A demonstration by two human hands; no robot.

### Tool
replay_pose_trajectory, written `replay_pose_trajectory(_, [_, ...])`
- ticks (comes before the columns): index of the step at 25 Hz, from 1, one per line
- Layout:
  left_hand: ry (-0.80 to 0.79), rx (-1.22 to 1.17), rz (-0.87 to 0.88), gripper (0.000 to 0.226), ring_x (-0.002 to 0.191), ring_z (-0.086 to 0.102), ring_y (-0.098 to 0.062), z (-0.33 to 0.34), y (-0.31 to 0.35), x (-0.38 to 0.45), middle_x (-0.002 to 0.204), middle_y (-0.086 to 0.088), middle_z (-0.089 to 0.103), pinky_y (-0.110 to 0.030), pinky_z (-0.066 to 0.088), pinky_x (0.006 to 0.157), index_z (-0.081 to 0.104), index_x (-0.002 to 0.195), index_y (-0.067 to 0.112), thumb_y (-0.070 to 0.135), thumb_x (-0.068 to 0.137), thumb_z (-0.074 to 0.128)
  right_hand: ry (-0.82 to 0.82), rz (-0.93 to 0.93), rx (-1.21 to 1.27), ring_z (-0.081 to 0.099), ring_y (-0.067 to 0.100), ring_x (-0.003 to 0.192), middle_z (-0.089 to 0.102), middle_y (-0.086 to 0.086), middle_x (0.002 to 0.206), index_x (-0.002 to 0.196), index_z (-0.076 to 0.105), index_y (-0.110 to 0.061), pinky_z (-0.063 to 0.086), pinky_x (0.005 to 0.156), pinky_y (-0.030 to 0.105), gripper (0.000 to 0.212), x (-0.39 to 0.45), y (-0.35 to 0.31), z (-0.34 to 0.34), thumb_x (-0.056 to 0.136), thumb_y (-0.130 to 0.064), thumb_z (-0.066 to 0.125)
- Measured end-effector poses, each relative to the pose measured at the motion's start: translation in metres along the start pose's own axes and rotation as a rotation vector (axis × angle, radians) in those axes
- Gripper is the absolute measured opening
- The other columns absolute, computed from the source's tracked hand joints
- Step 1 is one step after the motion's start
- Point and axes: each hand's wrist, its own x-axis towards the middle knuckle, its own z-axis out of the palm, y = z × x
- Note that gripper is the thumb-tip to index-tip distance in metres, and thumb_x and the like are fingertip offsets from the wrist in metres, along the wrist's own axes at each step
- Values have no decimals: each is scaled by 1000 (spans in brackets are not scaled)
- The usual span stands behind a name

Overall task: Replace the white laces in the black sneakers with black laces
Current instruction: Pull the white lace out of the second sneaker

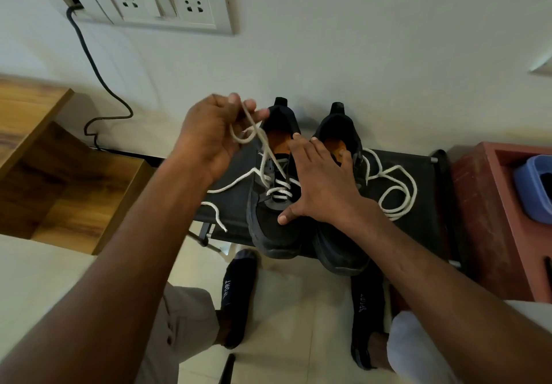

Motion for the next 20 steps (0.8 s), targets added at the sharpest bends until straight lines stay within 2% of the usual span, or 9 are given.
replay_pose_trajectory(1, [46,144,-12,18,70,70,-15,1,-4,-1,80,-1,70,-30,48,59,53,89,14,13,107,51,-2,-1,-4,1,24,161,-2,-4,174,162,6,-25,10,122,67,144,0,-1,0,55,-70,90])
replay_pose_trajectory(3, [15,699,88,8,60,58,-10,4,-14,-4,76,1,66,-26,45,54,61,96,15,17,103,58,4,-2,-7,1,23,161,-2,-4,174,162,6,-25,10,122,67,144,1,-2,1,55,-70,90])
replay_pose_trajectory(6, [-259,1268,112,11,66,61,-10,8,-34,-5,75,3,65,-22,44,56,70,85,23,30,94,73,7,5,4,2,22,161,-2,-5,174,162,6,-27,10,123,67,145,1,-1,2,53,-70,91])
replay_pose_trajectory(9, [-279,1541,81,18,76,64,-14,6,-49,-3,87,3,70,-22,39,55,76,96,22,34,84,83,15,6,12,3,22,161,0,-6,174,162,7,-28,11,123,67,145,1,0,3,52,-70,92])
replay_pose_trajectory(14, [-122,1349,76,10,76,68,-20,15,-50,-7,82,-3,69,-31,53,63,71,82,12,15,89,76,18,19,15,2,23,161,0,-7,174,162,7,-27,10,122,68,146,1,0,3,52,-71,91])
replay_pose_trajectory(16, [45,1043,-38,10,78,71,-24,15,-43,-5,88,-12,73,-37,61,71,71,91,3,11,96,68,17,25,12,2,24,161,1,-6,174,162,7,-26,9,122,68,146,0,1,3,52,-71,91])
replay_pose_trajectory(18, [221,628,-142,14,73,70,-24,7,-24,0,89,-16,73,-36,59,66,67,98,-8,2,100,56,18,34,12,1,24,161,1,-6,174,162,6,-26,8,122,68,145,0,1,2,53,-70,91])
replay_pose_trajectory(19, [289,558,-152,13,73,70,-24,-1,-17,4,87,-15,73,-36,58,64,64,98,-7,0,99,54,12,34,11,0,24,161,0,-6,174,163,6,-26,8,122,68,145,0,1,1,53,-70,91])
replay_pose_trajectory(20, [324,665,-125,10,78,71,-25,-11,-9,9,85,-11,75,-36,57,67,64,95,-4,0,96,55,2,25,11,0,23,161,-1,-6,174,163,6,-26,7,122,69,145,0,1,1,54,-70,91])
